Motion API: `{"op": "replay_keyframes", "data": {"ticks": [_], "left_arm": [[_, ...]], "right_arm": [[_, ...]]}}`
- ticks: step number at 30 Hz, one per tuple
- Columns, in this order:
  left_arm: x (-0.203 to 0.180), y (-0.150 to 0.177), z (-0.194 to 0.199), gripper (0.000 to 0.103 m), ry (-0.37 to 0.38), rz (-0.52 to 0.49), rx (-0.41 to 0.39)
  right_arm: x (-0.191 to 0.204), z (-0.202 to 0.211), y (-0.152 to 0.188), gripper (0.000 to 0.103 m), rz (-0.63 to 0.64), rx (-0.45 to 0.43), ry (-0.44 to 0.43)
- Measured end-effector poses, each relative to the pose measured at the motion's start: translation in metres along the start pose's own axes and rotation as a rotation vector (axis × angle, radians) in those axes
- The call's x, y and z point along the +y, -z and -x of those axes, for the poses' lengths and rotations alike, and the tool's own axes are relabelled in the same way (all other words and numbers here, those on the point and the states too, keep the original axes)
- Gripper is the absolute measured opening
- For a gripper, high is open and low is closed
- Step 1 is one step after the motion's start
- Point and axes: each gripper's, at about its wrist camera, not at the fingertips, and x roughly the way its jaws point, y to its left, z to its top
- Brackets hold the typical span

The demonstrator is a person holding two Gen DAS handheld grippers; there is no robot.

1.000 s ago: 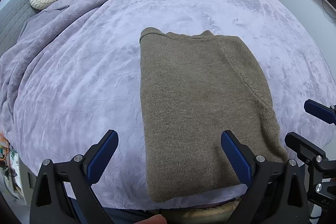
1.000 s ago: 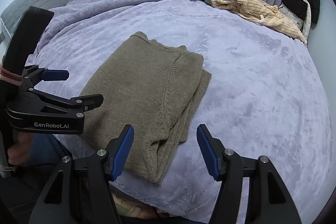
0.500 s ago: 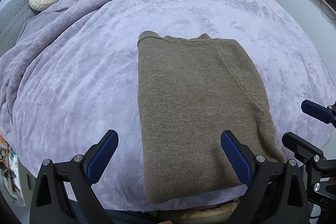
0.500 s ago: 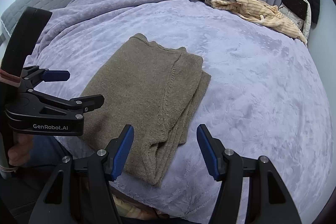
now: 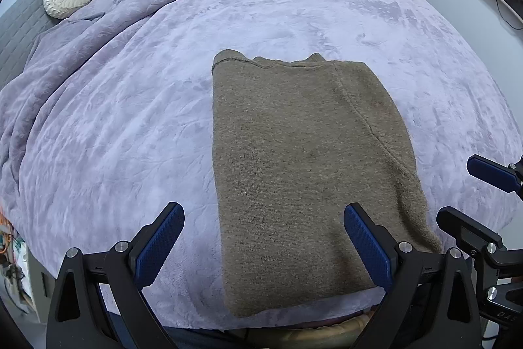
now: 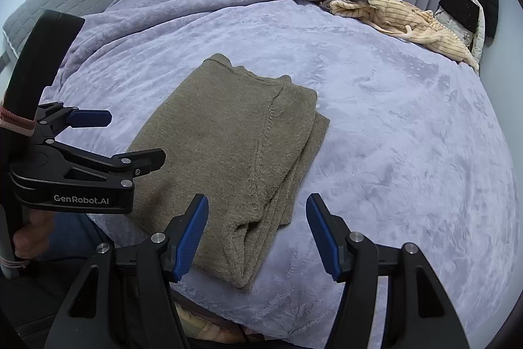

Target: Fold small clothes

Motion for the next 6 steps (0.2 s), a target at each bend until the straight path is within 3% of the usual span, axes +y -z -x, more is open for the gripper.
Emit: {"op": "replay_keyframes", "data": {"ticks": [6], "left_arm": [[0.0016, 0.0002, -0.0001, 0.099, 0.003, 0.004, 0.002]], "right_arm": [[0.0005, 0.0005, 0.0013, 0.066, -0.002, -0.001, -0.001]]}}
